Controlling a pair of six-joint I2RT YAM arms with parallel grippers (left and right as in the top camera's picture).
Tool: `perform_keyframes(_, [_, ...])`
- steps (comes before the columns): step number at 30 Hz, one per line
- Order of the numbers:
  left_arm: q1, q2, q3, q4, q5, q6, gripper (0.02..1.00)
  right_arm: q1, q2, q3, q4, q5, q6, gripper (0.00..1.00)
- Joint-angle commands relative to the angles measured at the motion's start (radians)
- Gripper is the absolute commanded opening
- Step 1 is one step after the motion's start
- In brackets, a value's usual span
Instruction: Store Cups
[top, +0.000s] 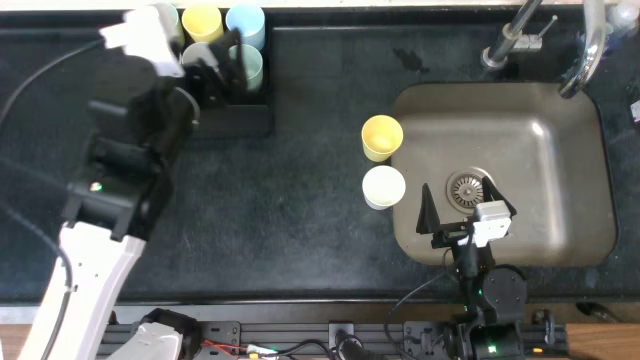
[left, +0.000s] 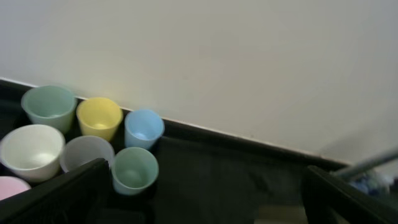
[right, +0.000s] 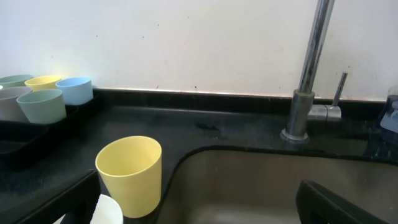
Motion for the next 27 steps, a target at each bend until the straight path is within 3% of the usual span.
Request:
perform_keyframes(1, [-0.078,0.05,-0.005,0.01,0.016,0.04,1.0,0.005,-0.01,-0.013,0.005,0.0,0.003,0.998])
perform_keyframes(6, [-0.182,0.123,-0.004,0.015,0.061,0.024,1.0,0.006,-0.01,-0.013,0.005,0.001,0.003,0.998])
perform_keyframes(12, [-0.333,0.278,0.032,-0.026,0.061,-0.149,1.0,0.005,-0.01,-0.013,0.005,0.001,0.003,0.996])
perform_keyframes(19, [-0.452,0.457,0.212,-0.255,0.06,-0.216,1.0,0.005,-0.01,-0.013,0.005,0.001,0.003,0.998])
perform_keyframes(27, [-0.467,0.657,0.486,-0.527,0.06,-0.217,0.998,0.005,-0.01,-0.013,0.005,0.0,0.003,0.998])
